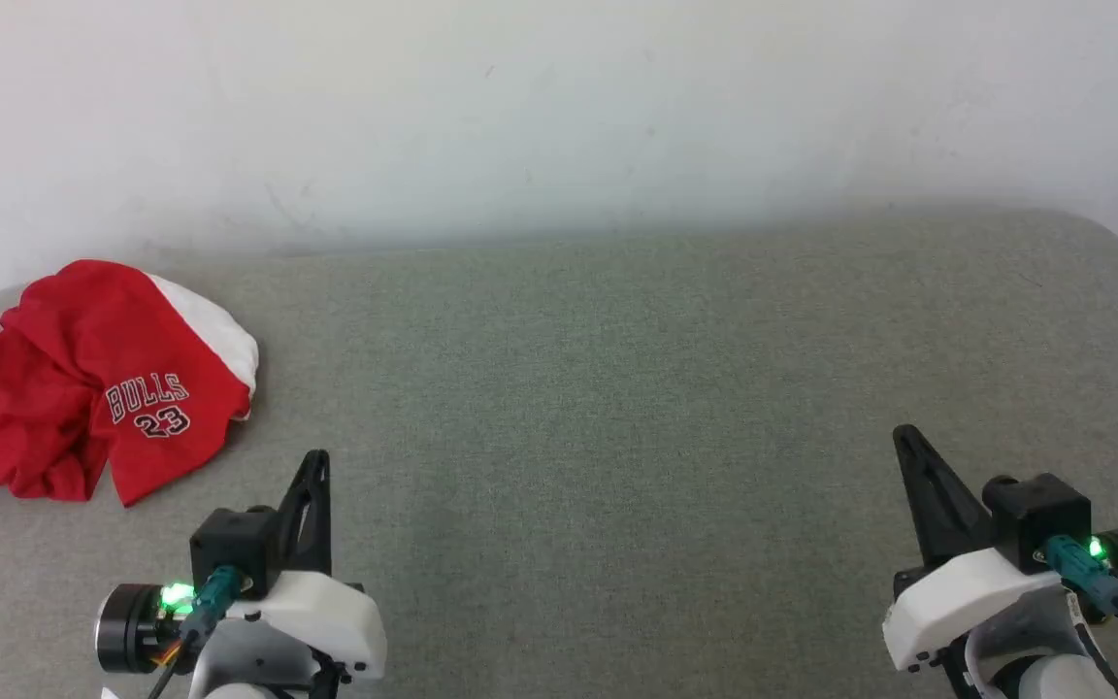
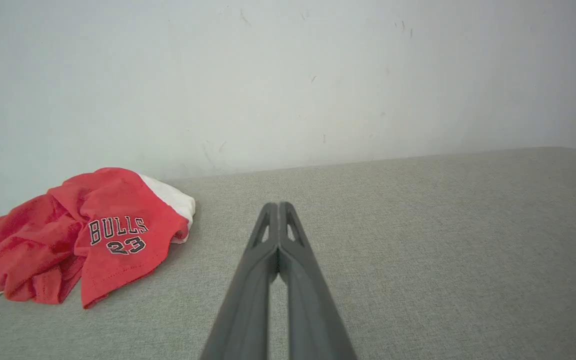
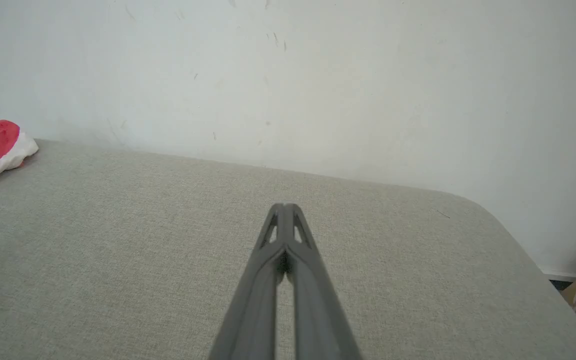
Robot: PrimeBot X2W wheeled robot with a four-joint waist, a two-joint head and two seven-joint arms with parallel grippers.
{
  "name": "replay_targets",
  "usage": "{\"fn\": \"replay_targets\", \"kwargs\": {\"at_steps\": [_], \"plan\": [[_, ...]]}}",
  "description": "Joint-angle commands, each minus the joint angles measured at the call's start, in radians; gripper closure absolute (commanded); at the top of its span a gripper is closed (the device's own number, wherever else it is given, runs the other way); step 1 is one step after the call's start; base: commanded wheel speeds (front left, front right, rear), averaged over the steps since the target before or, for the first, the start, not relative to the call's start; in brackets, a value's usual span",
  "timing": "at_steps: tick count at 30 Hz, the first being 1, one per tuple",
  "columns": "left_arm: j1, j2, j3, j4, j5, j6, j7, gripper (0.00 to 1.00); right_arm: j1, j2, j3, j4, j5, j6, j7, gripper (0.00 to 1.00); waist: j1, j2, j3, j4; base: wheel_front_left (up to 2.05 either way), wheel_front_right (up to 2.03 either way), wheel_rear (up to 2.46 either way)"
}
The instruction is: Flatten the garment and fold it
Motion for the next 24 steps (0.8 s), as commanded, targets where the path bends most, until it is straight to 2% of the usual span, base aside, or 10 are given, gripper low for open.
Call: {"fn": "replay_targets", "kwargs": {"at_steps": [1,24], "plan": [[-0.012,-0.002,0.003,-0.004,0.004,0.005,0.000,1.00,-0.011,0.003,0.000,-0.003,0.007,-0.002,0.000,1.00,0.0000,-0.0001,0.000,0.000,0.00,0.00,0.00],[-0.012,-0.002,0.003,-0.004,0.004,0.005,0.000,1.00,-0.011,0.003,0.000,-0.003,0.007,-0.002,0.000,1.00,0.0000,-0.0001,0.000,0.000,0.00,0.00,0.00]]}}
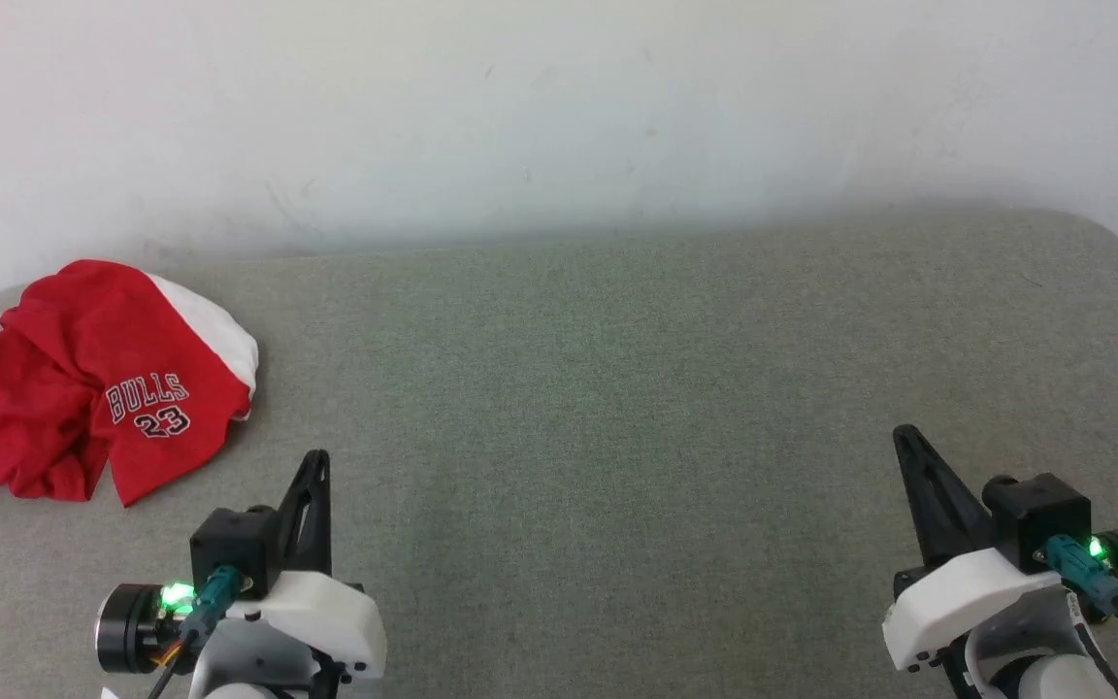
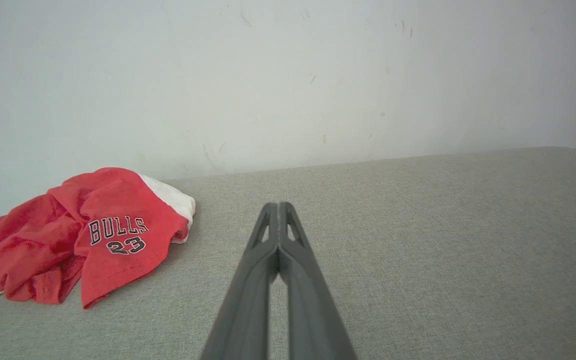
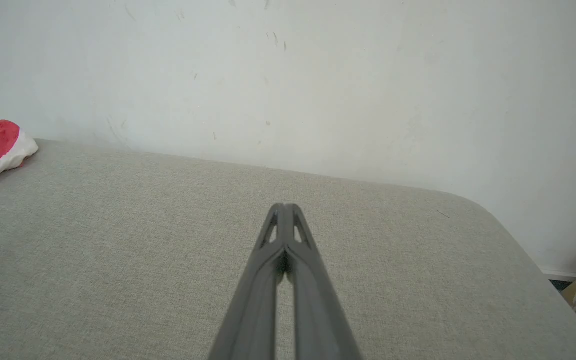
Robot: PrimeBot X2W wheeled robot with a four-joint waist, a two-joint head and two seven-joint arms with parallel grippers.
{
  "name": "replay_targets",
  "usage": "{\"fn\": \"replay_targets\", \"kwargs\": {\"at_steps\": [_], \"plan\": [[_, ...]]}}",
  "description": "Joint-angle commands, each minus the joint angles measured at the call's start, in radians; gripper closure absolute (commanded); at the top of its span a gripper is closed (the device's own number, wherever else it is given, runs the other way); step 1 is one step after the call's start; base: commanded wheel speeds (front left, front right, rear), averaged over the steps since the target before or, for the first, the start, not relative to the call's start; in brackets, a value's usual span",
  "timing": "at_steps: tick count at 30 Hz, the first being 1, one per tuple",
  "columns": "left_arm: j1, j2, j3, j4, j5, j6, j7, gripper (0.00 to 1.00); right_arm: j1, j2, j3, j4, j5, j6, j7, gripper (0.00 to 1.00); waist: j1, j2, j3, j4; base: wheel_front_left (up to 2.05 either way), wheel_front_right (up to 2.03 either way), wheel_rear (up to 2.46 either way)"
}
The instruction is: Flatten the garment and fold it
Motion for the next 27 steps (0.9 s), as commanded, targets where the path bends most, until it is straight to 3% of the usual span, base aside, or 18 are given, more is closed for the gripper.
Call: {"fn": "replay_targets", "kwargs": {"at_steps": [1,11,12,27], "plan": [[-0.012,-0.002,0.003,-0.004,0.004,0.005,0.000,1.00,-0.011,0.003,0.000,-0.003,0.007,-0.002,0.000,1.00,0.0000,-0.0001,0.000,0.000,0.00,0.00,0.00],[-0.012,-0.002,0.003,-0.004,0.004,0.005,0.000,1.00,-0.011,0.003,0.000,-0.003,0.007,-0.002,0.000,1.00,0.0000,-0.0001,0.000,0.000,0.00,0.00,0.00],[0.000,0.000,0.000,0.000,0.000,0.000,0.000,0.00,0.000,0.000,0.000,0.000,0.000,0.000,0.000,0.00,0.0000,-0.0001,0.000,0.000,0.00,0.00,0.00],[0.007,0.000,-0.004,-0.003,-0.011,0.009,-0.024,0.00,0.005,0.000,-0.021,0.008,0.031,0.000,-0.024,0.00,0.0000,-0.0001,0.002,0.001,0.00,0.00,0.00]]}}
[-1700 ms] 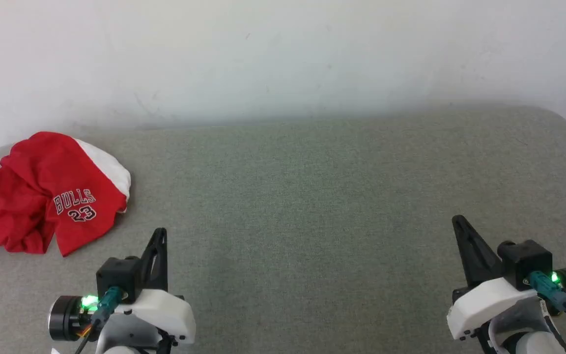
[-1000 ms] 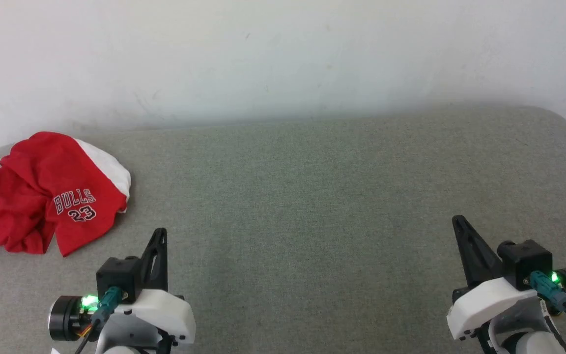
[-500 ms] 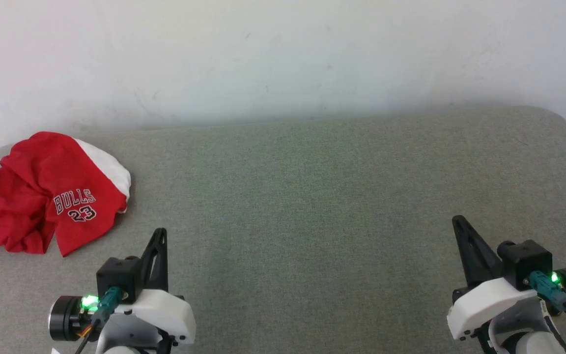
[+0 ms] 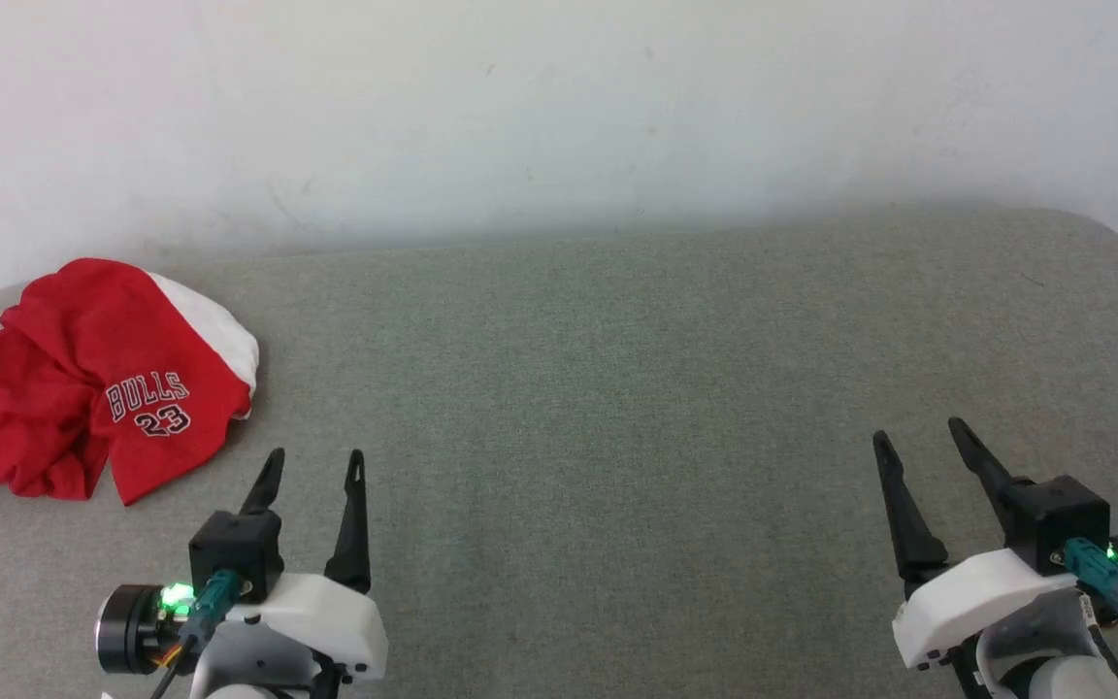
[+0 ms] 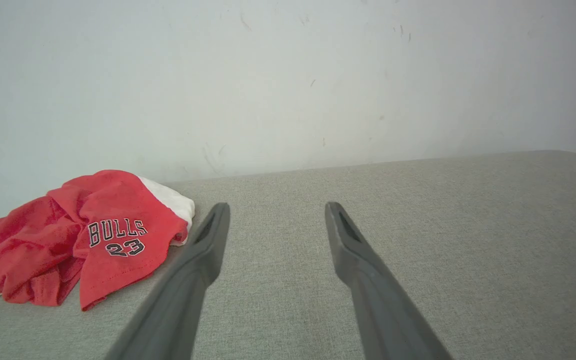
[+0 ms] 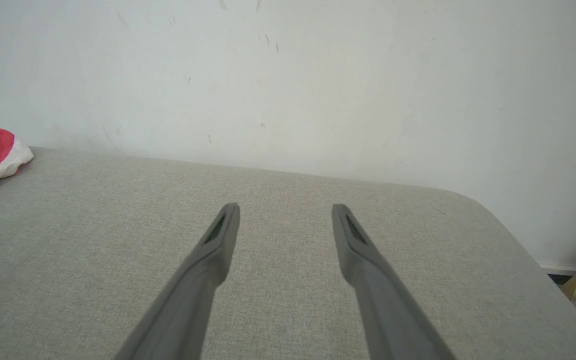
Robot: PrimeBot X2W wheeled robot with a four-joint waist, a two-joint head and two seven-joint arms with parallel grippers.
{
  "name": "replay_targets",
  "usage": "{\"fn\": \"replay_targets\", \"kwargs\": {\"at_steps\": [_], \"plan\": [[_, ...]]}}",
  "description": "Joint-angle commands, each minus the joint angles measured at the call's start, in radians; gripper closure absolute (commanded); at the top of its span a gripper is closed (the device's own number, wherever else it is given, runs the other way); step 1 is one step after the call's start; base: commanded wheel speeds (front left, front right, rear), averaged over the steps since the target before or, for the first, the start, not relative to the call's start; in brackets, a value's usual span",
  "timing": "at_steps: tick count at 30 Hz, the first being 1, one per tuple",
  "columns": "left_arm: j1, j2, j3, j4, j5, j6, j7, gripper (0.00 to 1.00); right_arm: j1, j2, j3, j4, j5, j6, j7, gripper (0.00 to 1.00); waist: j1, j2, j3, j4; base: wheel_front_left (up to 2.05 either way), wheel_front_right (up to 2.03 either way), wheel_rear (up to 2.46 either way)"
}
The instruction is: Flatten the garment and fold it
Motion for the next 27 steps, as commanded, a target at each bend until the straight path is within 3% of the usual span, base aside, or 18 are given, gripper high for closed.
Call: {"fn": "replay_targets", "kwargs": {"at_steps": [1,27], "plan": [[0.007,0.000,-0.001,-0.004,-0.008,0.009,-0.011,0.00,0.004,0.000,-0.006,0.003,0.014,0.000,-0.012,0.00,0.0000,-0.0001,0.000,0.000,0.00,0.00,0.00],[0.021,-0.001,0.006,-0.007,-0.049,0.051,-0.065,0.00,-0.006,0.001,-0.033,0.035,0.025,-0.001,-0.066,0.00,0.0000,-0.0001,0.005,0.063,0.00,0.00,0.00]]}}
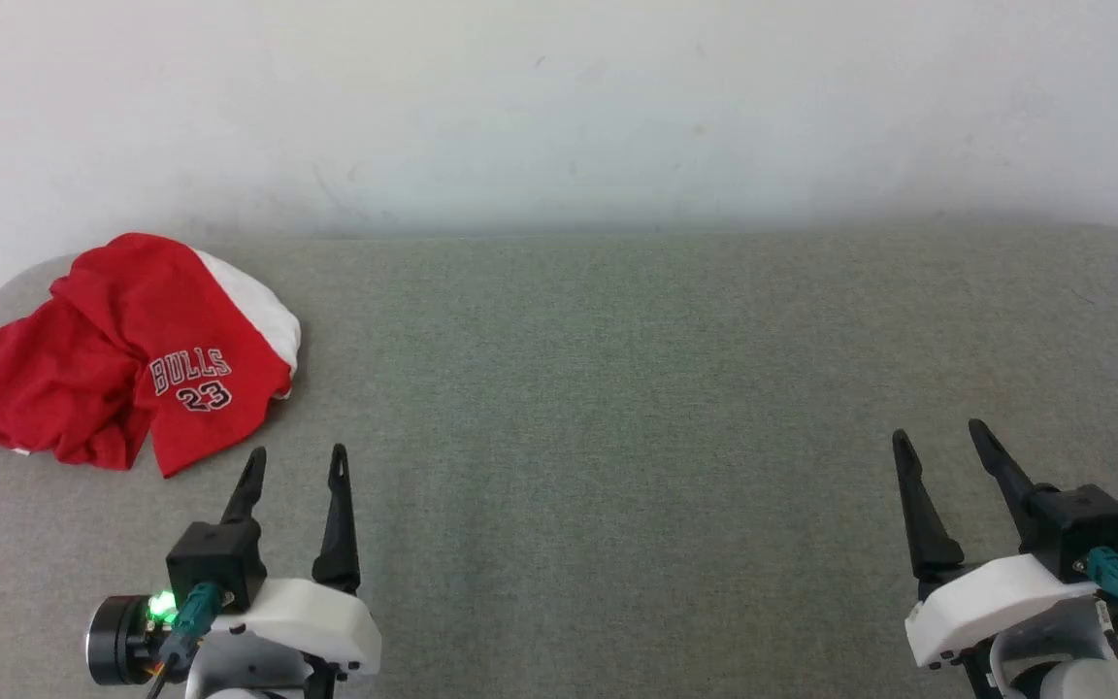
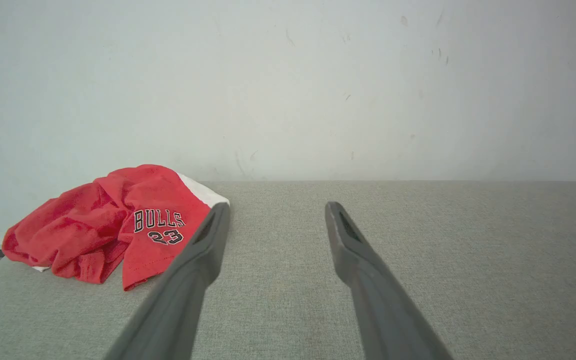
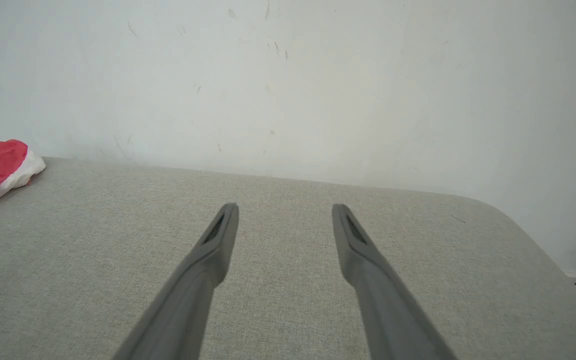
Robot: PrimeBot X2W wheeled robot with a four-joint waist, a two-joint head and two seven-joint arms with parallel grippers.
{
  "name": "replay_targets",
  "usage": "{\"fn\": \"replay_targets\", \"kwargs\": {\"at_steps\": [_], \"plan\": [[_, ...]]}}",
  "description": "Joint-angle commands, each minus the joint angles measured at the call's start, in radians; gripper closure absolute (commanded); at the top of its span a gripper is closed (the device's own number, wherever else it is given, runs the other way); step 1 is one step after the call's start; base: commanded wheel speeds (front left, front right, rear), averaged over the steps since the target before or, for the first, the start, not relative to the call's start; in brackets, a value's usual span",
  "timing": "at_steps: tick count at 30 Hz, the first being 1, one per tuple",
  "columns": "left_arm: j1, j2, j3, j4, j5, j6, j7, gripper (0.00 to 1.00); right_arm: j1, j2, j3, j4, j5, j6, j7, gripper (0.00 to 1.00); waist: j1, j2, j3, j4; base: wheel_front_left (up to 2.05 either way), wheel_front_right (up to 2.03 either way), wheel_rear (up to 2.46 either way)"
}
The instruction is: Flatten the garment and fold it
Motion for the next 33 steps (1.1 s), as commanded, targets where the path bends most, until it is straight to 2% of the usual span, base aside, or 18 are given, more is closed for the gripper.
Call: {"fn": "replay_targets", "kwargs": {"at_steps": [1,16,33], "plan": [[0.014,-0.001,0.004,-0.006,-0.010,0.009,-0.010,0.00,-0.006,0.001,-0.002,0.003,0.000,-0.001,-0.011,0.00,0.0000,-0.0001,0.001,0.013,0.00,0.00,0.00],[0.026,-0.001,0.010,-0.011,-0.032,0.032,-0.041,0.00,-0.013,0.002,0.010,0.019,-0.017,-0.001,-0.042,0.00,0.0000,-0.0001,0.002,0.101,0.00,0.00,0.00],[0.047,-0.001,0.010,-0.005,-0.050,0.055,-0.077,0.00,-0.010,0.002,0.051,0.052,-0.020,-0.001,-0.077,0.00,0.0000,-0.0001,-0.013,0.231,0.00,0.00,0.00]]}}
